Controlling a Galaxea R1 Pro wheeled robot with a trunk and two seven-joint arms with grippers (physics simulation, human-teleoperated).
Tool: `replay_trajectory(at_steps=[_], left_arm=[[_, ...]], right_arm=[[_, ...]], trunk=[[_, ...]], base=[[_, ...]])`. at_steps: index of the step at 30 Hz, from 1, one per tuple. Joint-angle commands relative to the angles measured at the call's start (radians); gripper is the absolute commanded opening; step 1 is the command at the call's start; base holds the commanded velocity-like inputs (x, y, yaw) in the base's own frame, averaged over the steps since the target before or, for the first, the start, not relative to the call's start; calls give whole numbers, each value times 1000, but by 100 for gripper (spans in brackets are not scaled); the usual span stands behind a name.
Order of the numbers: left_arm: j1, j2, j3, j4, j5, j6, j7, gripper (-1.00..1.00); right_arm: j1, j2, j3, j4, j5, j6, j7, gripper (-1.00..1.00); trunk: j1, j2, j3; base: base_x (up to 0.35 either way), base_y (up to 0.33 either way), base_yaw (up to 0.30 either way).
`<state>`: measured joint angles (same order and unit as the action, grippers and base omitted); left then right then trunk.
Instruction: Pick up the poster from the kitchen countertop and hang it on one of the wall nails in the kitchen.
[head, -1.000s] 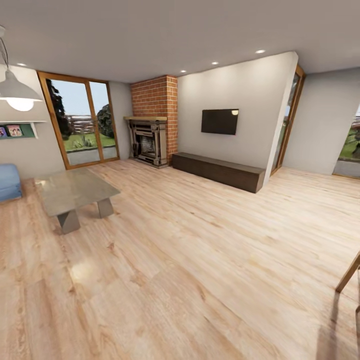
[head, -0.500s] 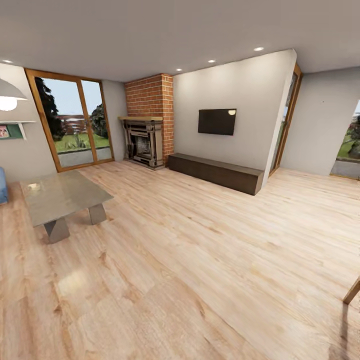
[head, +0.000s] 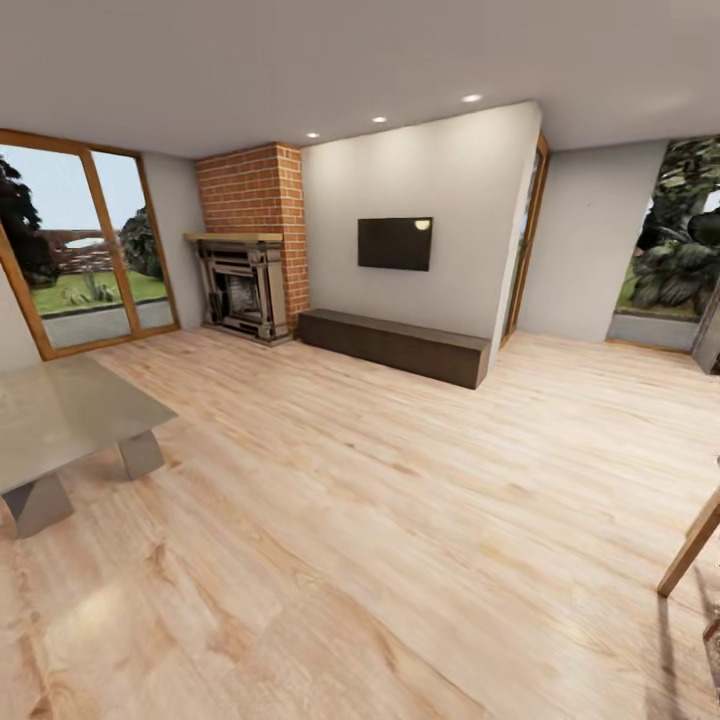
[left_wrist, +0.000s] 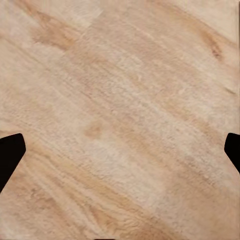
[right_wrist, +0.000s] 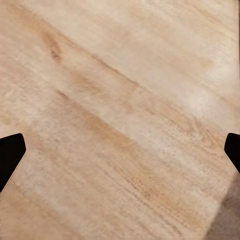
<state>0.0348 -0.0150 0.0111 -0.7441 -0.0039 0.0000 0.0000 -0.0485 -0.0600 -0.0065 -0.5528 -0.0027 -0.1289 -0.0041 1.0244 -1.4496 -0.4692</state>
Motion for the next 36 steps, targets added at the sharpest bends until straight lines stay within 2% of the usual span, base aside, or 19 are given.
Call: replay_trajectory(at_steps=[1,7,24,36], left_arm=[[0,0,1,-1,0,0,0,100],[0,0,1,-1,0,-1,0,100],[0,0,1,-1,0,-2,0,100],[0,0,1,-1,0,-2,0,100]], right_arm=[[-1,0,-1,1,0,-3,0,100],[-1,0,-1,1,0,-3,0,100],[-1,0,0,2,1,-15,0,100],[-1,0,0,2,1,-15,0,100]], trunk=[[1,0,-1],[1,0,-1],[1,0,-1],[1,0,-1]], base=[[320,182,-268],[320,178,-205],[331,46,-24],[336,0,-265]])
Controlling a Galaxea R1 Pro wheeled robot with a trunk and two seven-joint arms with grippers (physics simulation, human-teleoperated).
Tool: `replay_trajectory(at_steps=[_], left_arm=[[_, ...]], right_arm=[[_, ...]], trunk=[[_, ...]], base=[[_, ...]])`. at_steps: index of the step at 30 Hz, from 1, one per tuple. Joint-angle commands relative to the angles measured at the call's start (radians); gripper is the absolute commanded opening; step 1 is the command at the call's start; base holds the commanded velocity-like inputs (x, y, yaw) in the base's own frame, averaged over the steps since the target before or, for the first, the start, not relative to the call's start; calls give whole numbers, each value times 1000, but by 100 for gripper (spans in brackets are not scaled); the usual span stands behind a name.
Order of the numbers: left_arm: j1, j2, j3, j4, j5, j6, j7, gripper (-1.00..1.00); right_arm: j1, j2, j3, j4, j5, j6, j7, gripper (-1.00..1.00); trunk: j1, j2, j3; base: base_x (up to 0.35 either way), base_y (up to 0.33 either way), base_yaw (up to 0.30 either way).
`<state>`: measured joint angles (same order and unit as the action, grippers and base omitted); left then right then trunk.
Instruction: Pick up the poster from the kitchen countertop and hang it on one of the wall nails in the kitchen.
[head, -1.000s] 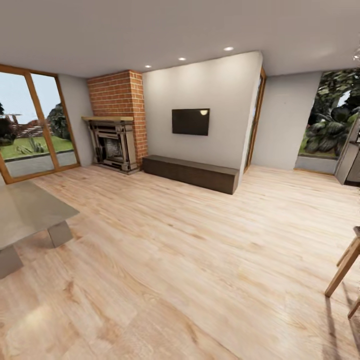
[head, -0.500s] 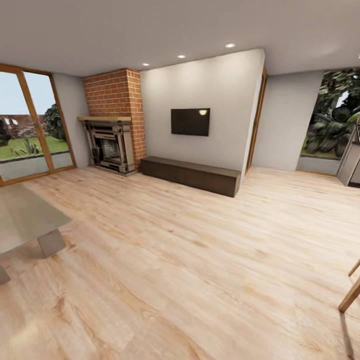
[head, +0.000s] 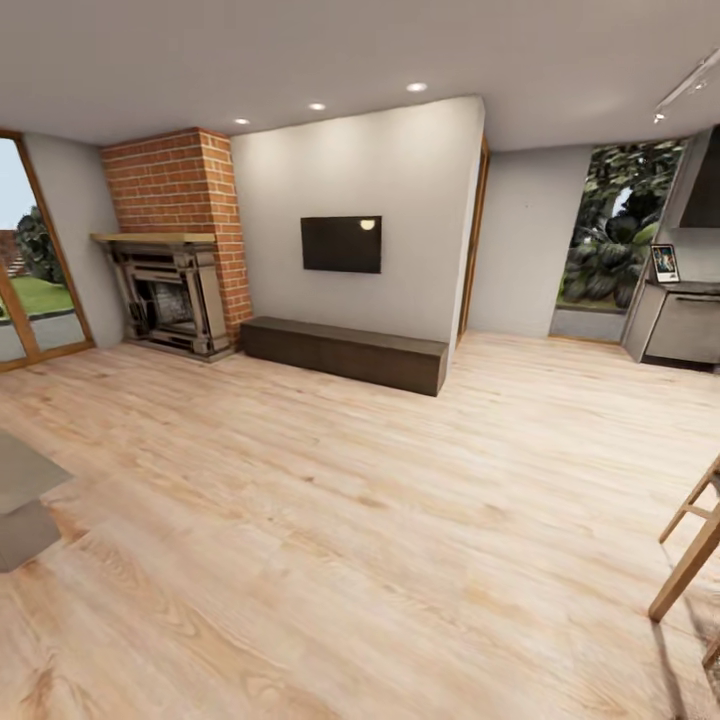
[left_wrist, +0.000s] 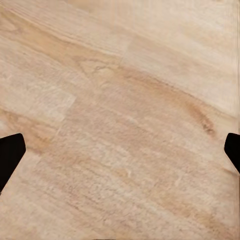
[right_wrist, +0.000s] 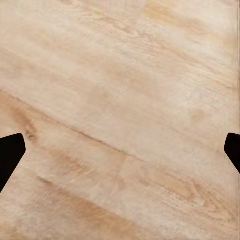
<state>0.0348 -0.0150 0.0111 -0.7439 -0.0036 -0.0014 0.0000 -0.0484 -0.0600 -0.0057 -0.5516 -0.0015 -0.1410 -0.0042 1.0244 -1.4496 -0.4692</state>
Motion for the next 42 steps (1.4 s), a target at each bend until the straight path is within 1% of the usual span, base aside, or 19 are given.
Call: replay_trajectory(at_steps=[1,12,34,37,42], left_arm=[[1,0,1,-2,0,0,0,100],[1,0,1,-2,0,0,0,100],[1,0,1,-2,0,0,0,100],[1,3,1,-2,1,0,0,100],[1,5,1,-2,1,0,0,100]], right_arm=[[-1,0,0,1,0,-3,0,100],[-1,0,0,1,0,-3,0,100],[-1,0,1,2,3,-3,-2,100],[-1,0,1,2,2,-3,-2,100],[-1,0,1,2,1,-3,-2,100]], trunk=[[1,0,-1],[1,0,0],[1,0,1],[1,0,1],[1,0,1]], base=[[336,0,-295],[336,0,-274],[336,0,-18],[336,0,-2],[336,0,-144]])
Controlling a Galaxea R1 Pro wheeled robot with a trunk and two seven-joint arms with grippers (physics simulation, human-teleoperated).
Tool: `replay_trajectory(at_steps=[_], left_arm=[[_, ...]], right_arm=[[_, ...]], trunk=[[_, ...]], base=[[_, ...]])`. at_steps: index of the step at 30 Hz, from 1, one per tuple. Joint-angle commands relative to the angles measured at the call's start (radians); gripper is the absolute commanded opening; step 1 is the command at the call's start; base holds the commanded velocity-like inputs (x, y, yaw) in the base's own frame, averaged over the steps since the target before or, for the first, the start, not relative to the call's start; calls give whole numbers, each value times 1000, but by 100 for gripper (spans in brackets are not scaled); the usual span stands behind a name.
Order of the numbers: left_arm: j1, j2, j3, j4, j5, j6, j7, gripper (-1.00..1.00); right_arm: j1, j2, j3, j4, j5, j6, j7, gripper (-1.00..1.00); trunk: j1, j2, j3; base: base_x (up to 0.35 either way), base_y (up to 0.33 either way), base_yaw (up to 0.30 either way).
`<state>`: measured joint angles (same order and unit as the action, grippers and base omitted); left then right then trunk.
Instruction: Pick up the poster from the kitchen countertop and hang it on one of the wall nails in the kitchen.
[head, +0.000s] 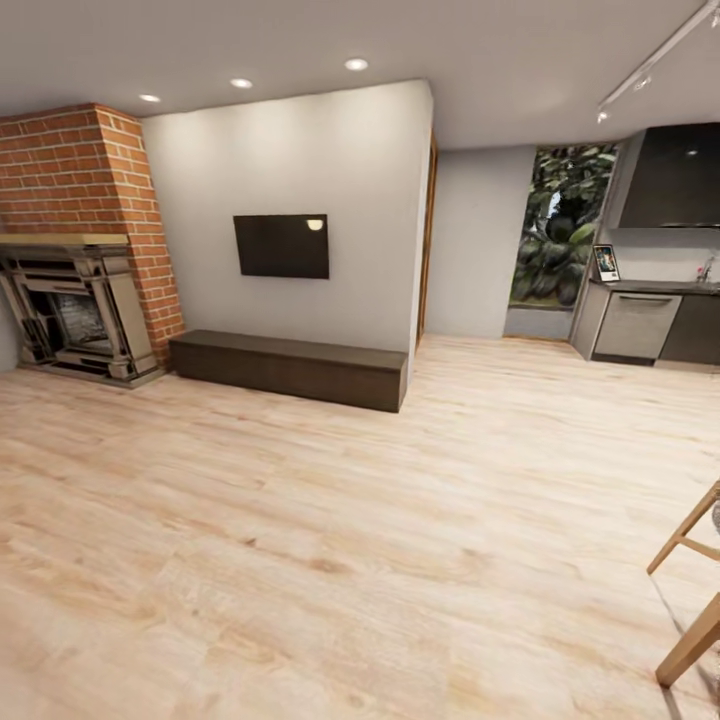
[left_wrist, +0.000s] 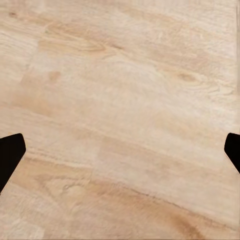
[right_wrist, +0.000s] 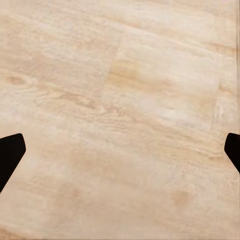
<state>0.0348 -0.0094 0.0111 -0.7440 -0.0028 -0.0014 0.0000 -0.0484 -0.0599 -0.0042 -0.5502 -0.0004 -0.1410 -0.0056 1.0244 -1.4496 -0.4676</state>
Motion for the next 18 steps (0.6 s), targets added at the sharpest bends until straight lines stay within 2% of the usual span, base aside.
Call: replay_trajectory(at_steps=[1,18], left_arm=[[0,0,1,-1,0,0,0,100],[0,0,1,-1,0,0,0,100]], right_arm=[[-1,0,0,1,0,-3,-1,100],[-1,0,-2,1,-1,-3,-1,100]], trunk=[[1,0,-1],[1,0,-1]], base=[[336,0,-232],[335,-15,-291]])
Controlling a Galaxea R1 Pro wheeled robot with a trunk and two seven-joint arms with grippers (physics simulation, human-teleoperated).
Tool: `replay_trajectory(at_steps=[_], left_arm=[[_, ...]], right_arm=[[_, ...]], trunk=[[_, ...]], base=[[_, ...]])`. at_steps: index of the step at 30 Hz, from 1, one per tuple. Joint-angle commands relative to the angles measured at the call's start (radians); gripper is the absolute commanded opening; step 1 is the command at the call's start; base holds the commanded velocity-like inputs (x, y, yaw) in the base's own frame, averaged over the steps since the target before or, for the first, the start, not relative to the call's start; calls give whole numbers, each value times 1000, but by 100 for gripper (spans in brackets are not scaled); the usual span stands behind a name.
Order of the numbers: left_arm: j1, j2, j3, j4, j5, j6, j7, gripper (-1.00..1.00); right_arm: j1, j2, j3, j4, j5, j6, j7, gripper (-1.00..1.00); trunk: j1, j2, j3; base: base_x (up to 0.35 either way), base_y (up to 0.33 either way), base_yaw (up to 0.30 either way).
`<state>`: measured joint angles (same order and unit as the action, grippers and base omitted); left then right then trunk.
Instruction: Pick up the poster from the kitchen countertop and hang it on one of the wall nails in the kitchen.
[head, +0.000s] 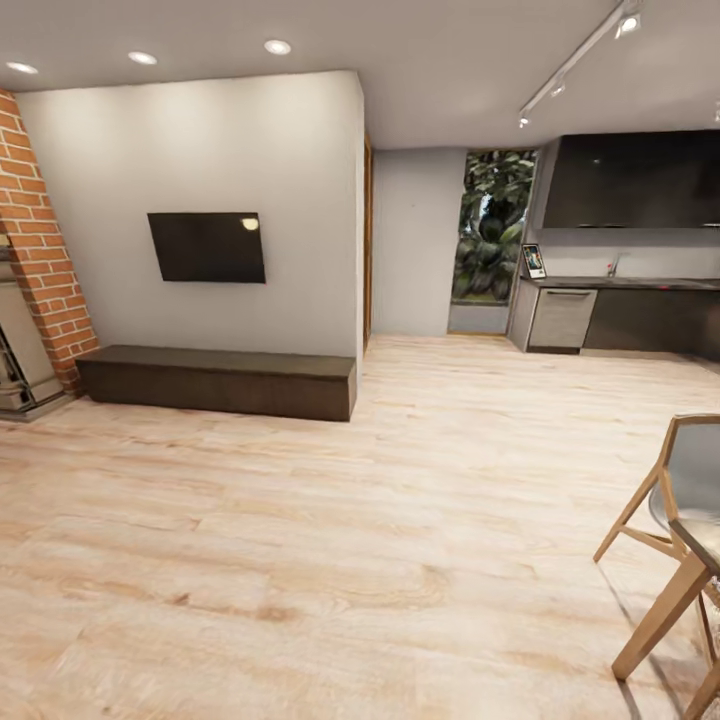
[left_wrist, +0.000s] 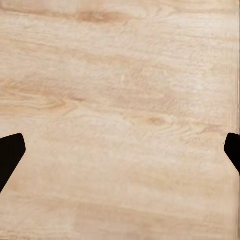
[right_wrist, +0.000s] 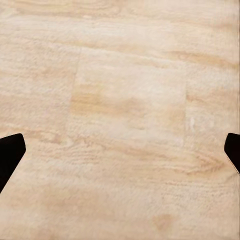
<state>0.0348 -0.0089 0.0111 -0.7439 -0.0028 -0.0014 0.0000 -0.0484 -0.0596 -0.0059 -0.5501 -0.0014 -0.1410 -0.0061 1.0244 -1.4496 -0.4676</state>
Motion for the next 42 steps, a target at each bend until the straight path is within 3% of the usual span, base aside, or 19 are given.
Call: replay_trajectory(at_steps=[1,23,42], left_arm=[[1,0,1,-2,0,0,0,100],[1,7,1,-2,0,0,0,100],[1,7,12,-2,0,0,0,100]], right_arm=[[-1,0,0,1,0,-3,-1,100],[-1,0,1,1,3,-5,-2,100],[-1,0,1,1,3,-5,-2,100]], trunk=[[1,0,-1],[1,0,-1],[1,0,-1]], base=[[325,-95,-195],[279,-171,-15],[325,-24,-227]])
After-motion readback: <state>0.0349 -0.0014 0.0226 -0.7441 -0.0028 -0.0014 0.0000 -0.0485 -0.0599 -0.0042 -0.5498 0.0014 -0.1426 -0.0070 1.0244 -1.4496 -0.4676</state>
